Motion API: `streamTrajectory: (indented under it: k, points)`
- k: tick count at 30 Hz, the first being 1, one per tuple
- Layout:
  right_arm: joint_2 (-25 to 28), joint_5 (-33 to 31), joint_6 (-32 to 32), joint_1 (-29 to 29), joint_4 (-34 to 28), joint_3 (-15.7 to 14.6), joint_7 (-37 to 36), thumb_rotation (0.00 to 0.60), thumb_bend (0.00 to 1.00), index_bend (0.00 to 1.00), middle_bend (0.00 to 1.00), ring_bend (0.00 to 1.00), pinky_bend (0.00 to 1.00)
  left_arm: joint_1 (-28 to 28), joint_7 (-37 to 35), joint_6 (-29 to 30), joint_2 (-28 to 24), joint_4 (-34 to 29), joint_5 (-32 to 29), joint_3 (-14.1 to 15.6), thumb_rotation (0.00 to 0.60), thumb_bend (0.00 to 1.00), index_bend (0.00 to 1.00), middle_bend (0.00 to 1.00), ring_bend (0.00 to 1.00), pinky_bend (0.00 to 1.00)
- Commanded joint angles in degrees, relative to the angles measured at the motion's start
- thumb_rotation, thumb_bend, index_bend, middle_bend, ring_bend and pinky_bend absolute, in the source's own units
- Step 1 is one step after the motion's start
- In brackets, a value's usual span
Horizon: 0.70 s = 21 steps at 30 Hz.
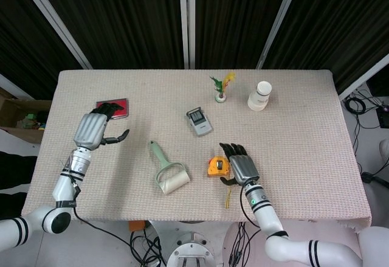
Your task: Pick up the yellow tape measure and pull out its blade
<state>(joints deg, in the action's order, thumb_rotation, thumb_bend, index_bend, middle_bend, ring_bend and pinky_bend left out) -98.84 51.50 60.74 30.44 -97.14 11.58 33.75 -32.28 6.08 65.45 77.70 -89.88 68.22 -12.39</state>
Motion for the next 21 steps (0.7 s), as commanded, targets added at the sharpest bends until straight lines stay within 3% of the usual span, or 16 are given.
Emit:
streamTrajectory:
  k: [1, 7, 21]
  points:
    - [2.45, -3.65, -0.98, 2.16, -3.65, 0.71, 2.93, 0.600, 0.18, 0.00, 0.14, 0.02, 0.00, -0.07, 0.17, -0.15, -0.15, -0.18, -0.09, -0.05, 0.280, 0.26, 0.24, 0.21, 0.15, 0.30]
    - [2.65, -6.28, 3.14, 3.71, -5.99, 0.43, 6.67, 0.600, 0.20, 0.08, 0.21, 0.10, 0.00, -0.11, 0.19, -0.14, -0.11, -0.01, -0.02, -0.09, 0.282, 0.26, 0.24, 0.21, 0.15, 0.30]
    - [0.69, -10.49, 7.90, 6.93, -6.09, -0.28, 11.18, 0.600, 0.20, 0.21, 0.26, 0.14, 0.00, 0.01, 0.21, -0.57, -0.26, 0.04, -0.21, 0.15, 0.286, 0.26, 0.24, 0.21, 0.15, 0.30]
